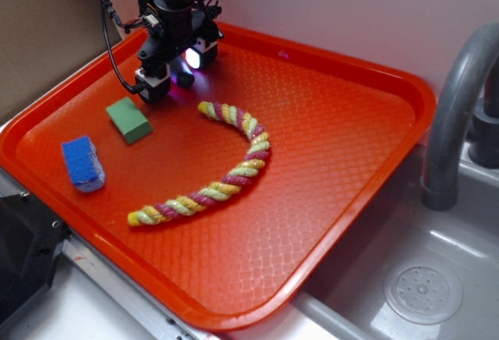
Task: Grab the plastic pickle.
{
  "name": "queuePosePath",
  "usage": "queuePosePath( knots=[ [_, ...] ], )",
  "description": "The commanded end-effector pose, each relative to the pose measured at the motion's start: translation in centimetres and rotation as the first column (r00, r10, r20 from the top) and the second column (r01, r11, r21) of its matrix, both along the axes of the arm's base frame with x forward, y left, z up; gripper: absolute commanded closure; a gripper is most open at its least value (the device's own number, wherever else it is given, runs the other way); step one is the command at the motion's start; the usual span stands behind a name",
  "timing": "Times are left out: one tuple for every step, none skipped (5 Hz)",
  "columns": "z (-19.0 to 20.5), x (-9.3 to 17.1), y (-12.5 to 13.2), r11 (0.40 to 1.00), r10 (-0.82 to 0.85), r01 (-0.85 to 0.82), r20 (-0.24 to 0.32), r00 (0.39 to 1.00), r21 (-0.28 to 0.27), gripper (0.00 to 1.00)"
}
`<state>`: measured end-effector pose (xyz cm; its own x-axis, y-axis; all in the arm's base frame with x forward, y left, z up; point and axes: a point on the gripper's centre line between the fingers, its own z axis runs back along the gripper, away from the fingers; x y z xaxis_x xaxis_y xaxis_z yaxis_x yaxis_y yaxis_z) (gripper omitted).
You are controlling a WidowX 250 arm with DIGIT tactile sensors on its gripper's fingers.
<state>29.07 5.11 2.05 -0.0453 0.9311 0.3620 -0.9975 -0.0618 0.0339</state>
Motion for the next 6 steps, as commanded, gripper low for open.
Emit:
queuePosePath(
  knots=[
    [0.9, -0.4, 0.9, 0.999, -0.042, 0.041, 0.042, 0.998, 0.034, 1.0],
    [1.1, 0.1, 1.2, 0.992, -0.122, 0.12, 0.051, 0.991, 0.04, 1.0],
    [1.3, 0.6, 1.5, 0.98, -0.196, 0.192, 0.052, 0.979, 0.057, 1.0],
    [2.6, 1.4, 1.9, 0.912, -0.408, 0.405, 0.028, 0.913, 0.069, 1.0],
    [6.3, 0.7, 0.1, 0.785, -0.619, 0.619, 0.007, 0.785, 0.001, 1.0],
    [11.0, -0.9, -2.0, 0.603, -0.79, 0.793, 0.07, 0.609, -0.086, 1.0]
  ],
)
